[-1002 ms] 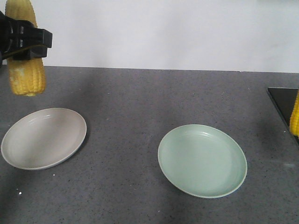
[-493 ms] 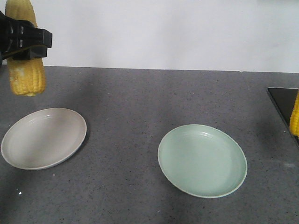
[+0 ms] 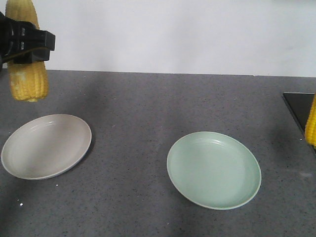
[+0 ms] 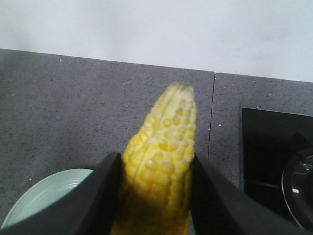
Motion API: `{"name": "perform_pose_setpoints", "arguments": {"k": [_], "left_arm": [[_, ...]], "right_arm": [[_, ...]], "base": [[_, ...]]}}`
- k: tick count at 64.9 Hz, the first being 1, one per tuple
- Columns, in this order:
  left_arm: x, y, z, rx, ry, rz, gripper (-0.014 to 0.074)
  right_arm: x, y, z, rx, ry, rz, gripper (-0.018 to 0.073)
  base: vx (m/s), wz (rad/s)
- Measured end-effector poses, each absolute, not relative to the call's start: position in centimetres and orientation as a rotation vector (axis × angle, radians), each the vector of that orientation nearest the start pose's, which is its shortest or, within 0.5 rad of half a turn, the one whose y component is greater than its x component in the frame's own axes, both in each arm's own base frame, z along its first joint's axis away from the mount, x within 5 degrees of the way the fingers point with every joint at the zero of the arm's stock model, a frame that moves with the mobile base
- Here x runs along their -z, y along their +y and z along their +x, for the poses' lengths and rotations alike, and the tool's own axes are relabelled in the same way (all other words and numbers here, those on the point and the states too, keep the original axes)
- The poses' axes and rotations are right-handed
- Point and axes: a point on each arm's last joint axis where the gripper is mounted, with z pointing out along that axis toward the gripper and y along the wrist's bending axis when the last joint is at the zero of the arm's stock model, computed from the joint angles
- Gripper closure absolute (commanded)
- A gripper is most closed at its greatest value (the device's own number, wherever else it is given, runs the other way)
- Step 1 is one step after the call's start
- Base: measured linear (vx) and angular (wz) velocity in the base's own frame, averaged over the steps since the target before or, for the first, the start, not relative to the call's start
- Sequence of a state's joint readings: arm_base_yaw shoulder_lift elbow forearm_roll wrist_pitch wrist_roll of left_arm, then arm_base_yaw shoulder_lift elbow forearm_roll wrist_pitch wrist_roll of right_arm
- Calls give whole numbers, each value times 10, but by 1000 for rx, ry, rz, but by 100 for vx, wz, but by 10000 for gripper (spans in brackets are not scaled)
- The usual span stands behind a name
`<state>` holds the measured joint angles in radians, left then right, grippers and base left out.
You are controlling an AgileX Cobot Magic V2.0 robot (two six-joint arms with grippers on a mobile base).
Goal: Distribute corn equally
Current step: 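Lower the right gripper's cob onto the pale green plate and release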
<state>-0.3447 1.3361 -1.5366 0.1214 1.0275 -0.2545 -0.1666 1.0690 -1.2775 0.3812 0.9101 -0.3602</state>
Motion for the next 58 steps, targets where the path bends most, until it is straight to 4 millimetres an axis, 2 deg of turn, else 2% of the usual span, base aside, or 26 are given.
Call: {"name": "perform_pose_setpoints", "arguments": {"k": [15,37,58], "left_arm": [[-438,-83,260,155,2304,124,524],[-438,-83,260,156,2303,124,524],[-438,-83,260,156,2303,123,524]], "right_arm": [[-425,-1,215,-270,2185,-184,366],[-376,10,269,-547,2372,-262,366],[-319,57,309,-700,2546,-413,366]], "base": [[0,0],[0,0],[0,0]]}}
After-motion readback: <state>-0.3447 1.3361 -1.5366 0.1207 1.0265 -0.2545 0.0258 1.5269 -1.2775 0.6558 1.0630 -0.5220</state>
